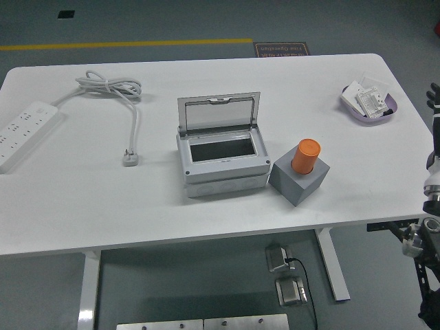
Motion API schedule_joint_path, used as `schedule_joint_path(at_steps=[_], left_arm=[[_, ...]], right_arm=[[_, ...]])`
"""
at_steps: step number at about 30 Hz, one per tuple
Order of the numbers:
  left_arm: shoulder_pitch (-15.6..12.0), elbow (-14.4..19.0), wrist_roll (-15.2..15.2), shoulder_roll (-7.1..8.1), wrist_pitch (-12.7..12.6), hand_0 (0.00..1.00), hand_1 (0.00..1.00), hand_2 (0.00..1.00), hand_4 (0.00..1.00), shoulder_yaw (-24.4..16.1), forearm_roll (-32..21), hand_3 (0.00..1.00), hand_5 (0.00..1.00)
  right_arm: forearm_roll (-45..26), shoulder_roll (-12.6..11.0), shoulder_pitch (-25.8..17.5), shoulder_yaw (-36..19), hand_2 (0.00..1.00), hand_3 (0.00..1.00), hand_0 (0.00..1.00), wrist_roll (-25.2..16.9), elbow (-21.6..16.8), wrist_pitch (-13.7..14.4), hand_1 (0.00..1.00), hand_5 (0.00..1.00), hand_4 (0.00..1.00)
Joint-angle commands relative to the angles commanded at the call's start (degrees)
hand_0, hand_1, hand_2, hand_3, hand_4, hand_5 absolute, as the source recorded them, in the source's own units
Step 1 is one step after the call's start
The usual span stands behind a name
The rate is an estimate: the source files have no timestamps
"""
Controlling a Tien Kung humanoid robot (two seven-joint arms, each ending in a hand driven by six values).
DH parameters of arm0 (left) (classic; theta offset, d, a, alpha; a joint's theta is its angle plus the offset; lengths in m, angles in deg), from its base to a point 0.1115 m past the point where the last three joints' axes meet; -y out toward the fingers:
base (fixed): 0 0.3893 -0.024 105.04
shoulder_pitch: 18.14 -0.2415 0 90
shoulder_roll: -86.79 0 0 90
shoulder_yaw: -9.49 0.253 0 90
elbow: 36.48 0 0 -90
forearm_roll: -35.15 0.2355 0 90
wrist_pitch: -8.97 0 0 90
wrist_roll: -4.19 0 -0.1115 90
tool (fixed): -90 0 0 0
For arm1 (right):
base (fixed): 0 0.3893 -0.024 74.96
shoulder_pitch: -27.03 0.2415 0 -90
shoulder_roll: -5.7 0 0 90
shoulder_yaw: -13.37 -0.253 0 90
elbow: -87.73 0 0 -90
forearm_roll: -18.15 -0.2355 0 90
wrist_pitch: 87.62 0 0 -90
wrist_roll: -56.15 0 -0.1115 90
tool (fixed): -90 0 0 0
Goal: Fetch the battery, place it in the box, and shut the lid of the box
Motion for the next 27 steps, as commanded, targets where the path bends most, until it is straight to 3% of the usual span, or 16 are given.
schedule_joint_path(at_steps=[27], left_arm=[[0.53,0.0,-0.04,0.39,0.18,0.685,0.685,0.664,0.727,0.2,0.3,0.748,0.445]], right_arm=[[-0.03,0.25,0.2,-0.19,0.741,0.788,0.812,0.75,0.0,-0.23,0.76,0.874,0.964]])
